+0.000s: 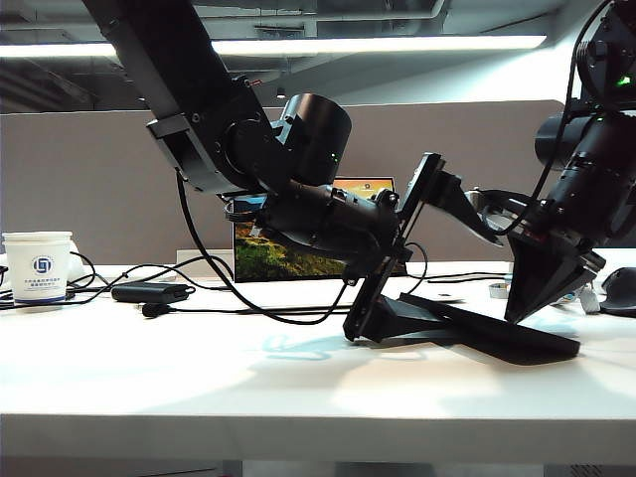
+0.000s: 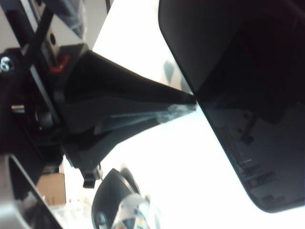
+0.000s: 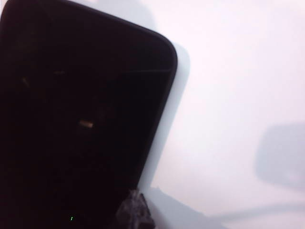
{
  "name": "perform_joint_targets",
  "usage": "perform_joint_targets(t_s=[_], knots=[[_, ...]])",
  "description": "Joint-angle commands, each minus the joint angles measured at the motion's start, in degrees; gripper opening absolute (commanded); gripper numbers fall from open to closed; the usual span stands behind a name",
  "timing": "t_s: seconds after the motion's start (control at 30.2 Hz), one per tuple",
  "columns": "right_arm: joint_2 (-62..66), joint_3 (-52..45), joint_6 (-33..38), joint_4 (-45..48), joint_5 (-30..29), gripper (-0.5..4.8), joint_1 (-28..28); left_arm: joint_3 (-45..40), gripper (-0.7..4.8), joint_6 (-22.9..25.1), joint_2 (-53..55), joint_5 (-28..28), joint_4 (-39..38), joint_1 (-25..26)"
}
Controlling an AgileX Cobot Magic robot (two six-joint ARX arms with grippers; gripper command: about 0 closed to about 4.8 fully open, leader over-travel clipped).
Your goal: Pick up the black phone, pick up the charger plug, insert the charger plug into the phone's charging port, and finally place the connected phone back on the desk.
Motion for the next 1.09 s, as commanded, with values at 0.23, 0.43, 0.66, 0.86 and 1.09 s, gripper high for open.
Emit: perform_joint_targets(t_s=[0.23,0.43,0.66,0.86,1.09], knots=[[-0.28,0.26,-2.93,-2.29,-1.44,-0.01,-0.59,0.31,4.48,0.15,-0.17,-3.08,0.44,-0.07],[-0.28,0.26,-2.93,-2.29,-1.42,-0.01,-0.59,0.33,4.47,0.13,-0.17,-5.64,-1.53,-0.13],[-0.31,0.28,-2.86,-1.27,0.48,-0.01,-0.59,0.35,4.47,0.17,-0.15,-6.45,-1.66,-0.15],[-0.02,0.26,-2.71,-0.55,2.89,-0.01,-0.55,0.35,4.47,0.17,-0.15,-6.47,-1.66,-0.15],[0.22,0.26,-2.93,-1.05,-1.46,-0.01,-0.55,0.37,4.47,0.17,0.17,-6.47,-1.81,-0.26]])
